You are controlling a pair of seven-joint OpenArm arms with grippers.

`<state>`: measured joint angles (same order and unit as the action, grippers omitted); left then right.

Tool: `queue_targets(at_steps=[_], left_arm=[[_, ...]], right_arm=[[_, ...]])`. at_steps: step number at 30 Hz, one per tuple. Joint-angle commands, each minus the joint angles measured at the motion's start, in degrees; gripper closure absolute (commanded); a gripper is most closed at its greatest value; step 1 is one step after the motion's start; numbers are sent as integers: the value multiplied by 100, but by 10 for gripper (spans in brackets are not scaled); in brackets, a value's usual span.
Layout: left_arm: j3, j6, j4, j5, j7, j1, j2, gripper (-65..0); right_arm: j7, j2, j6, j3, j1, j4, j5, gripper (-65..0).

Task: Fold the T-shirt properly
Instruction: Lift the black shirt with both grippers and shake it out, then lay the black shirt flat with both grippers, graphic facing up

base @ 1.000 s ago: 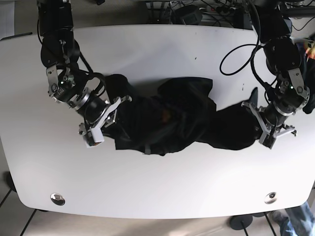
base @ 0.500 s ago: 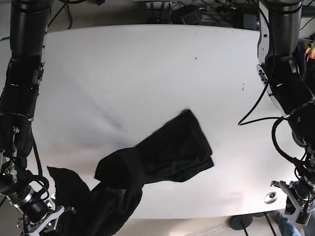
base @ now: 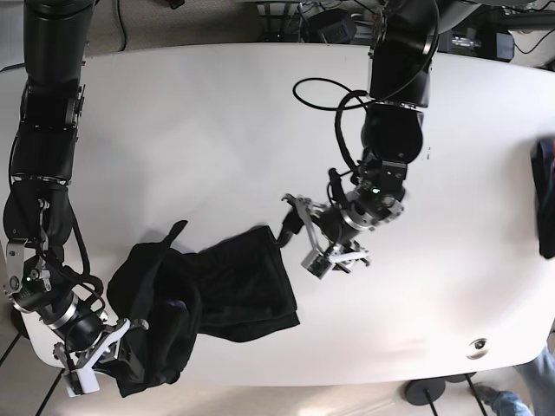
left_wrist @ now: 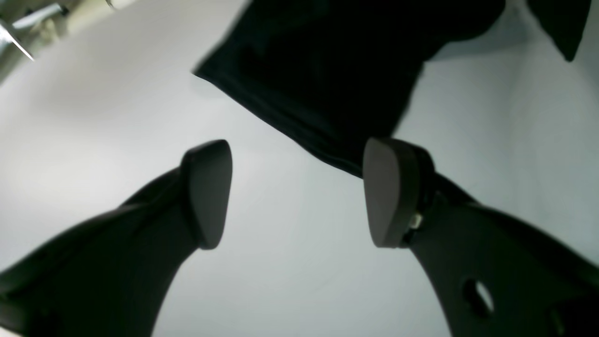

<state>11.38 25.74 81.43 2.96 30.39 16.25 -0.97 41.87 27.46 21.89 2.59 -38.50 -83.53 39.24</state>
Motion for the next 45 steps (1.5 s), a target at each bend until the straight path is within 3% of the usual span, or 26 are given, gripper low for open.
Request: queue_targets(at_steps=[1, 4, 7, 13, 18, 23, 25, 27, 28, 35, 41, 45], left_arm=[[792, -785, -481, 69, -925, 164, -39, -421], [1363, -1558, -1220, 69, -1364, 217, -4, -431], [1583, -1963, -1932, 69, -1743, 516, 93, -467], [1557, -1866, -3171, 121, -2164, 964, 480, -471], [1557, -1787, -3998, 121, -2472, 1236, 805, -472], [1557, -1787, -5149, 121, -2499, 1694, 997, -464], [1557, -1787, -5615, 121, -2507, 1878, 997, -378], [1548, -1796, -5747, 121, -2666, 1922, 849, -33], [1548, -1804, -5738, 121, -2674, 1931, 691, 0], [335, -1717, -4587, 113, -2604, 1702, -65, 0], [-659, -1040, -2934, 86, -1567, 1650, -716, 0], [-1195, -1013, -1967, 113, -1030, 1676, -1173, 0]], right_arm=[[-209, 19, -4, -52, -75, -188, 71, -21], [-209, -87, -4, -211, 83, -329, 45, -21], [-209, -87, -13, -272, 268, -381, 71, -21], [-209, -96, -40, -272, 356, -381, 89, -21], [-209, -272, -48, -281, 356, -478, 36, -21], [-209, -280, -66, -281, 382, -619, 36, -21], [-209, -280, -66, -281, 391, -628, 36, -21], [-209, -280, -66, -536, 452, -628, 45, -21], [-209, -289, -66, -729, 540, -628, 54, -21], [-165, -272, -66, -1301, 980, -847, 89, -21], [-165, -280, -92, -1740, 1665, -1120, 89, -21], [-174, -289, -453, -1899, 1780, -1067, 89, -21]])
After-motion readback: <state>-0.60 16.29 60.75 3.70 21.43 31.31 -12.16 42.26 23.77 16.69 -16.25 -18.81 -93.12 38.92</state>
